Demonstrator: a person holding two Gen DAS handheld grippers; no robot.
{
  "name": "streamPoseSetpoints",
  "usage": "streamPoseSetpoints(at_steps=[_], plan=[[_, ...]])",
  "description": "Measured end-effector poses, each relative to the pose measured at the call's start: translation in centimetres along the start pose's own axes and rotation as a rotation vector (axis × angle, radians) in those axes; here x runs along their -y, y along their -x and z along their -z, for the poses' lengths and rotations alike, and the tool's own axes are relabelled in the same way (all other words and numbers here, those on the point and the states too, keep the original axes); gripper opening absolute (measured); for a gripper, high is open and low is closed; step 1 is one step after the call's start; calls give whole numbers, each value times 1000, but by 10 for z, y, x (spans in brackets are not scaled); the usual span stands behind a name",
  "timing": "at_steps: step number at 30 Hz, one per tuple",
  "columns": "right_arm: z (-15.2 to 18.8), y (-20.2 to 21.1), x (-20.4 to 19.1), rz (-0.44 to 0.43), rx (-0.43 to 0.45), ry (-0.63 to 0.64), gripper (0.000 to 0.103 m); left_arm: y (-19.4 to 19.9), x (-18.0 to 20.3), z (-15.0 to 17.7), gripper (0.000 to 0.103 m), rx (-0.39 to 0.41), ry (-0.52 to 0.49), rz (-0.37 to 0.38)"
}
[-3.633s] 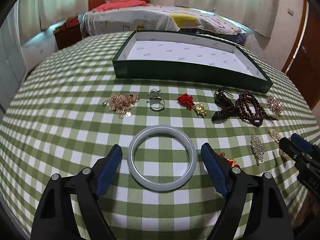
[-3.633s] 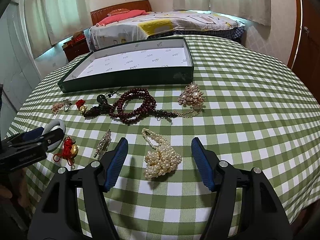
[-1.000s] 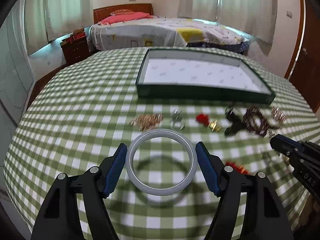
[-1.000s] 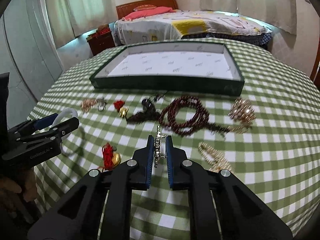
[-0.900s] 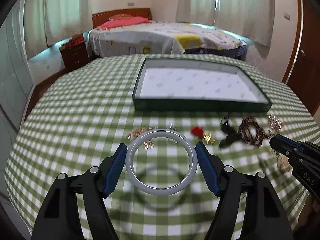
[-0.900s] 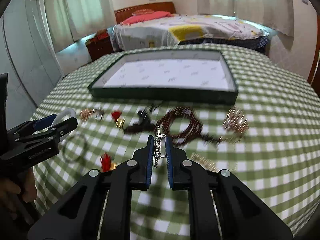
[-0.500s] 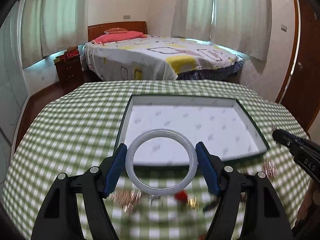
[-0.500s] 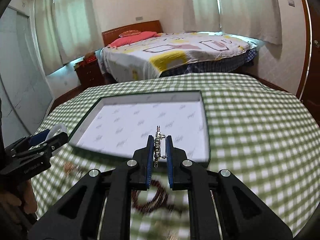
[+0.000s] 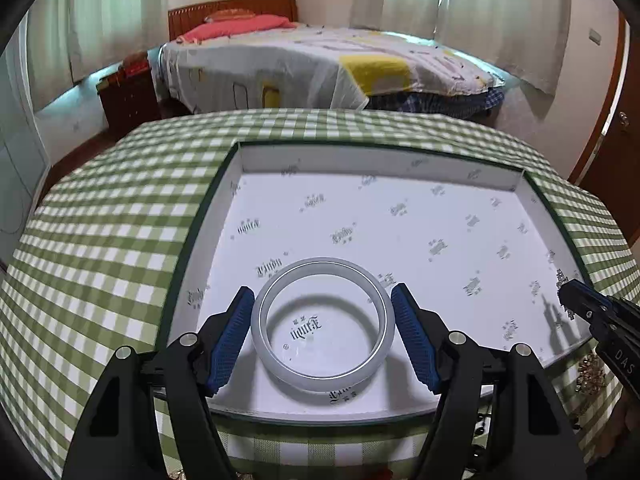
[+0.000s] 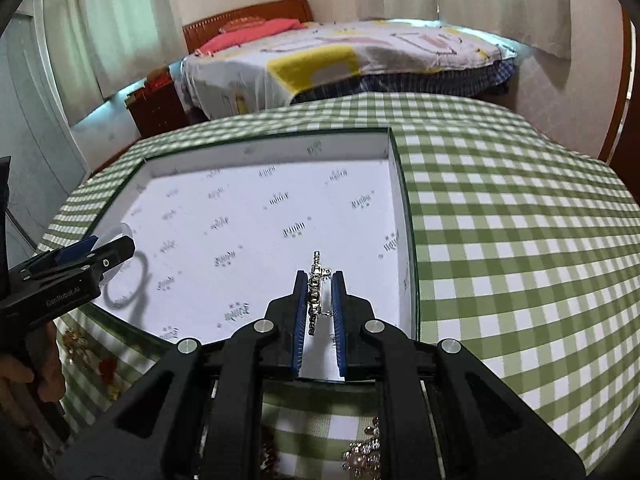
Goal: Organize jewelry
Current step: 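Carry the bangle and brooch into the green box and open both tools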
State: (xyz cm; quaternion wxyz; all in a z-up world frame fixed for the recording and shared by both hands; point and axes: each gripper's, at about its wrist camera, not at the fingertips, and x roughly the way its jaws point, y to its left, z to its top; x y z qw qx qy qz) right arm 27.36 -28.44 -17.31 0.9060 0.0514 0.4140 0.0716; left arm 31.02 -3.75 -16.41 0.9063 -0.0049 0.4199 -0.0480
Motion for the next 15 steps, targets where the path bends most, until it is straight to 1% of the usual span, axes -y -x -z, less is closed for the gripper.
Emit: streamPoseSetpoints(at_steps=[3, 6, 11, 13, 15], plan=[[0, -7, 0, 5, -20, 4, 13, -6, 0, 3, 68, -23, -3, -2], [1, -9, -1, 13, -20, 10, 13, -11, 0, 6, 68, -55, 1, 12], [1, -10, -3, 18, -17, 24, 15, -11, 4, 10, 70, -46, -27, -8], [1, -10, -4, 18, -15, 28, 19, -11, 3, 10, 70, -44, -20, -3], [1, -10, -4, 18, -11, 29, 22, -10, 2, 10, 73, -39, -12, 3]])
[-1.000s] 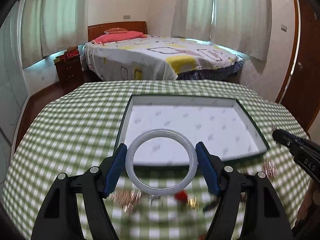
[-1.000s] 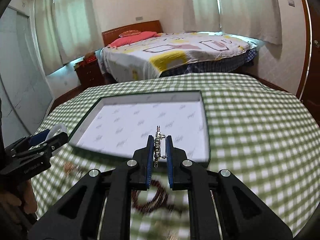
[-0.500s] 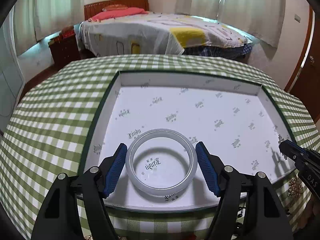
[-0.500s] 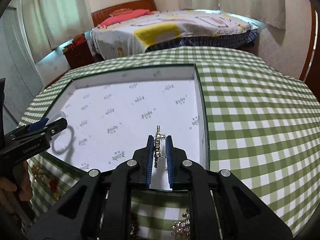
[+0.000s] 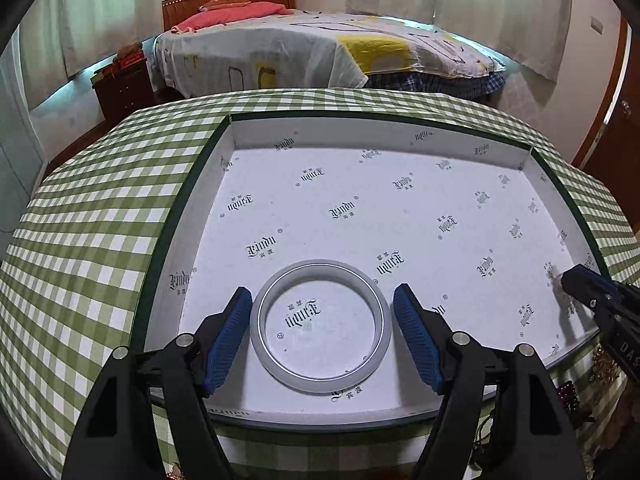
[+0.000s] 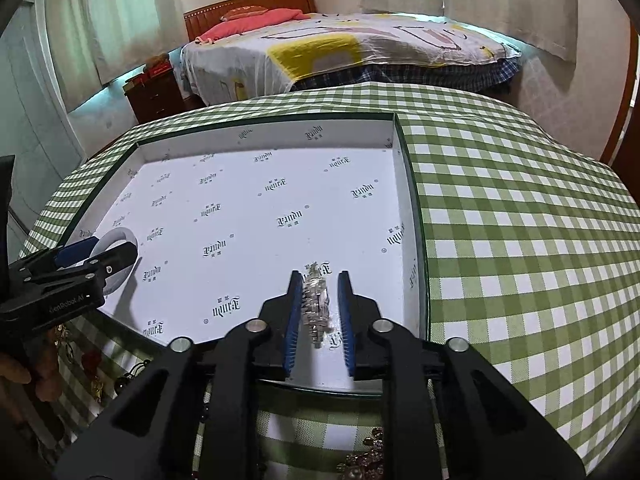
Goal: Organize jewelry
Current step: 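Carry the bangle and brooch into the green box and open both tools, then grasp the pearl necklace with the right tool while the left tool approaches the red tassel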
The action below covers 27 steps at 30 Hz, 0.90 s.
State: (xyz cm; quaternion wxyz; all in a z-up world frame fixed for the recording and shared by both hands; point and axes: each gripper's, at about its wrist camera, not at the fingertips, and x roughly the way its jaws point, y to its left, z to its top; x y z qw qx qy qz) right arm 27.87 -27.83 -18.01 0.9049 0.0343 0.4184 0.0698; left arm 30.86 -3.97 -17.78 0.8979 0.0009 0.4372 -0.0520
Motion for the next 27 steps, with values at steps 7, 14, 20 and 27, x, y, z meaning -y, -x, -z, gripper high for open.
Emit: streamPoseSetpoints(at_steps=[7, 14, 20, 27], plan=[[0, 16, -2, -11, 34, -12, 28, 17, -2, -3, 75, 38, 24, 12], [6, 48, -7, -10, 81, -8, 32, 61, 0, 4, 76, 125, 25, -3], [29, 82, -11, 16, 125, -11, 36, 99, 0, 25, 76, 193, 60, -19], [64, 110, -15, 40, 135, -6, 36, 130, 5, 58, 76, 241, 54, -44]])
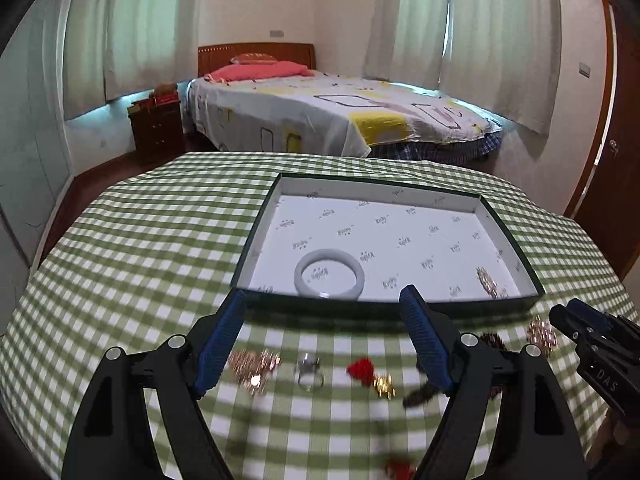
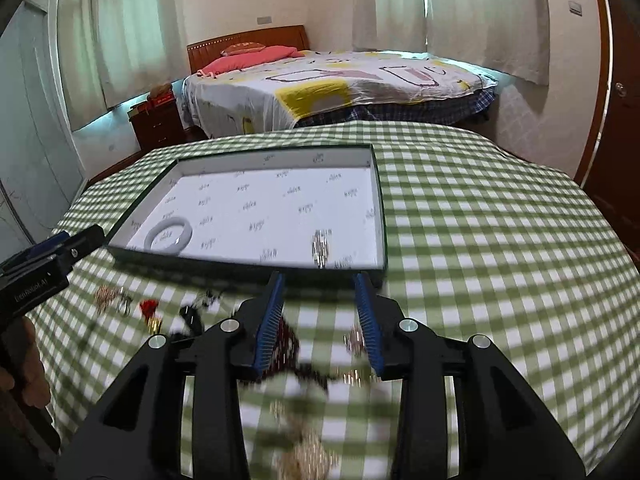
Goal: Organize jewelry
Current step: 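Grasp the pearl necklace with the right tool while the left tool approaches the red tassel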
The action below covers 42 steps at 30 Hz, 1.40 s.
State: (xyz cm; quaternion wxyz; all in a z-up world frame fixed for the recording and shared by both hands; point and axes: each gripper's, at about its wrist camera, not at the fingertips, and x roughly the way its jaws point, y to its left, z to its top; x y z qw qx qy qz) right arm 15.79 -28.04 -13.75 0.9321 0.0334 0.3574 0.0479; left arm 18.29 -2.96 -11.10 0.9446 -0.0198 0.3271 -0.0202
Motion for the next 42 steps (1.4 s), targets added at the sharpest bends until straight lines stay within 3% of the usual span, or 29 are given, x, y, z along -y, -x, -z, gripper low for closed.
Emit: streamPoseSetpoints(at_steps=[17, 31, 34, 42], plan=[[74, 18, -7, -19, -84, 25, 37, 29, -13, 71, 76, -99, -15, -38], [80, 11, -8, -17, -119, 36, 36, 28, -9, 82, 76, -119, -30, -38], [81, 12, -6, -21, -117, 33, 26, 29, -5, 83, 76, -120, -40, -31], [81, 15, 0, -34, -111, 18, 24, 30, 6, 83, 76, -123, -61, -8]])
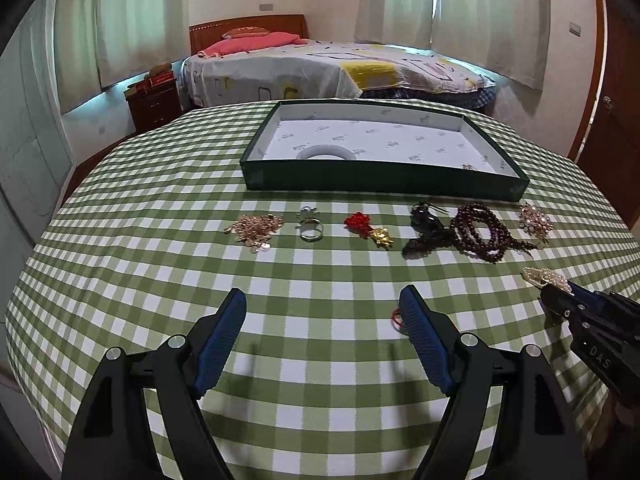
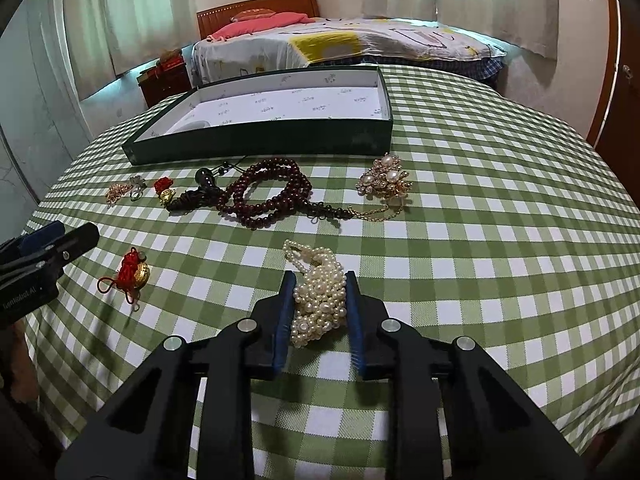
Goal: Organize jewelry
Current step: 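Grasp the pearl necklace with the right tool while the left tool approaches the red tassel, then grasp the red tassel charm with the left tool while the right tool holds the pearls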
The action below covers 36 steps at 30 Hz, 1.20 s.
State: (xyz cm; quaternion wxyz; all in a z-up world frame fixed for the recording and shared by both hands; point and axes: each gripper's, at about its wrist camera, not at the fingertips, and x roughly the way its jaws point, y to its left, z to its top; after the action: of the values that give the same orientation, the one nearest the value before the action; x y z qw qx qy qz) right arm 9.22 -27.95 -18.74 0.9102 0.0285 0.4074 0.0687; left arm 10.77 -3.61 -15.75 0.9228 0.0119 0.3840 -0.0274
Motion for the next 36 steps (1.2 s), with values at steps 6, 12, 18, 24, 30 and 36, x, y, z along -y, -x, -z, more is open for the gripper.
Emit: streamPoseSetpoints(at_steps=[6, 12, 18, 24, 30, 36], plan=[[-1, 4, 4, -1, 11, -9, 24, -2, 16, 0, 76, -6, -30, 29], [1, 2, 5, -11, 8, -16, 24, -5, 33, 5, 75, -22, -86, 55], [0, 2, 7, -12, 8, -23, 24, -12, 37, 9, 57, -53, -105, 64], [1, 1, 7, -15, 5, -24, 24, -12, 30, 11, 42, -68, -78, 117], [1, 1, 7, -14, 5, -23, 24, -16, 30, 14, 32, -87, -76, 140], [1, 1, 7, -13, 5, -23, 24, -15, 33, 14, 12, -86, -90, 188]])
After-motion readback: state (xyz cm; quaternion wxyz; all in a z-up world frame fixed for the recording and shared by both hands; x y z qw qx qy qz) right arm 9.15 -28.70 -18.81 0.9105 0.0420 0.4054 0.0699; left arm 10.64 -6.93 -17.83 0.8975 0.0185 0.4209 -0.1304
